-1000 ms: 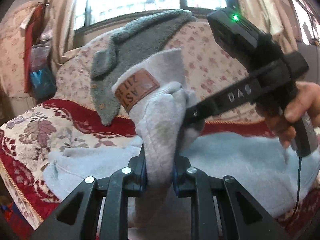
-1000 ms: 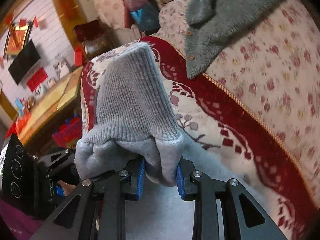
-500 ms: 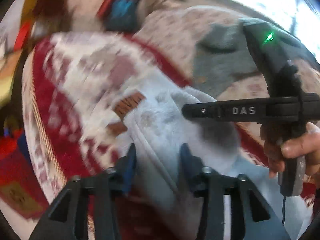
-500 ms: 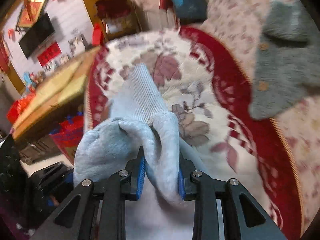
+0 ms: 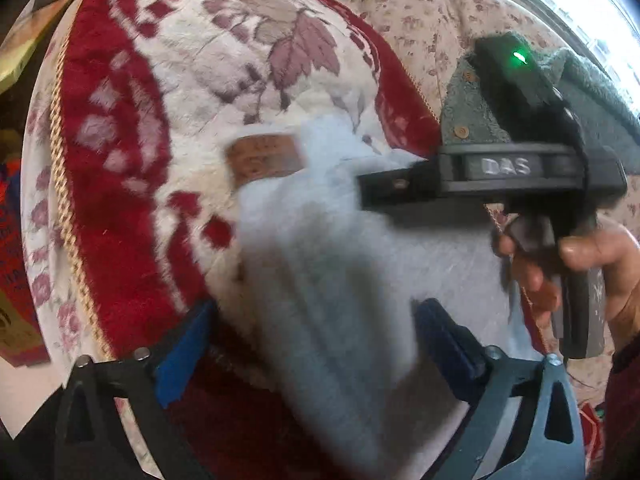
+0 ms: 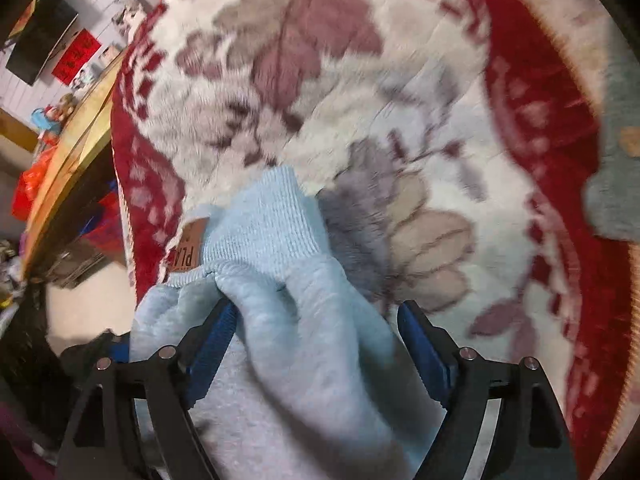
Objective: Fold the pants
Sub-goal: 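Grasp the tagged waistband with the left gripper and lift it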
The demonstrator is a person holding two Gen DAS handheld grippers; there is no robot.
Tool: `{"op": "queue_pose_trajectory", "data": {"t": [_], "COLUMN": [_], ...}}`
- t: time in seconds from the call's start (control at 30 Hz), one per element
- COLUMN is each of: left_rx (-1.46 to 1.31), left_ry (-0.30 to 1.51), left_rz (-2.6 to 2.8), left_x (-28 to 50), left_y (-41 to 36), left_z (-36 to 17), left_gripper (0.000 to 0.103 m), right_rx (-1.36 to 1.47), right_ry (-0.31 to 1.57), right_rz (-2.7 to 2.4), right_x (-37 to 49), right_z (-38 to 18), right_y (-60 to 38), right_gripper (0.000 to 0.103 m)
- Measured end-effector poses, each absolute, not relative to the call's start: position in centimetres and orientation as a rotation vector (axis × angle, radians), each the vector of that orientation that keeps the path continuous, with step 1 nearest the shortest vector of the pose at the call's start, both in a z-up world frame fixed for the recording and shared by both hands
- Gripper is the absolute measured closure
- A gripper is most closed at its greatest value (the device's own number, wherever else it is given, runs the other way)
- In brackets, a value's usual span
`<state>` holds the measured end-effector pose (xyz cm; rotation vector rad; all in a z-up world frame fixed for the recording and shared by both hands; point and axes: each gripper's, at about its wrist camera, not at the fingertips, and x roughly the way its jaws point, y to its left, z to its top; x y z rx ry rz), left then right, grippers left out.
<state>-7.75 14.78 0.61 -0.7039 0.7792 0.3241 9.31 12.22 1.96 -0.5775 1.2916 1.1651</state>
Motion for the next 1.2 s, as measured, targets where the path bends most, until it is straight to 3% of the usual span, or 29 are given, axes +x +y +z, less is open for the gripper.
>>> {"op": "queue_pose_trajectory", "data": {"t": [0.03, 0.1, 0.17, 0.2, 0.23, 0.3, 0.53, 0.73, 0.87, 1.0, 1.13, 1.2], "left_rx": [-0.697, -0.689, -0.665, -0.65, -0.677, -0.718, -0.467, -0.096, 0.039, 0.138, 0.216, 0.211], "left_ry": [0.776, 0.781, 0.768, 0.763, 0.748, 0.713, 0.499, 0.347, 0.32, 0.353, 0.447, 0.496], "left_rz": [0.331, 0.345, 0.353, 0.378, 0.371, 0.329, 0.305, 0.277, 0.186, 0.032, -0.158, -0.246], "left_x": [-7.5, -7.0, -6.6, -6.7, -7.0, -7.4, -10.3, -13.2, -14.6, -15.3, -15.4, -15.6], "left_y": [14.7, 14.6, 14.3, 14.3, 14.4, 14.7, 10.2, 0.0, -6.4, -13.5, -18.3, -19.0], "left_z": [0.5, 0.5, 0.6, 0.8, 0.8, 1.4, 8.0, 12.4, 12.3, 9.9, 7.1, 6.7], "left_gripper": [0.001, 0.002, 0.032, 0.064, 0.072, 0.075, 0.076, 0.076, 0.076, 0.075, 0.048, 0.039], "right_rx": [-0.587, -0.624, -0.677, -0.699, -0.716, -0.754, -0.679, -0.595, -0.534, -0.402, -0.258, -0.203], "right_ry": [1.285, 1.265, 1.219, 1.206, 1.197, 1.147, 0.948, 0.808, 0.807, 0.891, 1.05, 1.108], "right_rz": [1.181, 1.23, 1.249, 1.254, 1.247, 1.241, 1.281, 1.289, 1.21, 1.064, 0.804, 0.698], "right_x": [9.2, 8.2, 7.1, 6.8, 6.6, 6.0, 4.2, 1.4, -0.4, -0.7, -0.3, -0.6], "right_z": [1.7, 1.4, 1.7, 2.0, 2.4, 3.8, 12.6, 19.5, 19.9, 16.1, 10.0, 8.0], "right_y": [12.6, 13.6, 13.9, 13.9, 13.8, 13.3, 7.8, -1.2, -9.8, -19.0, -27.6, -31.0], "right_gripper": [0.017, 0.027, 0.041, 0.045, 0.053, 0.06, 0.061, 0.061, 0.06, 0.058, 0.058, 0.058]}}
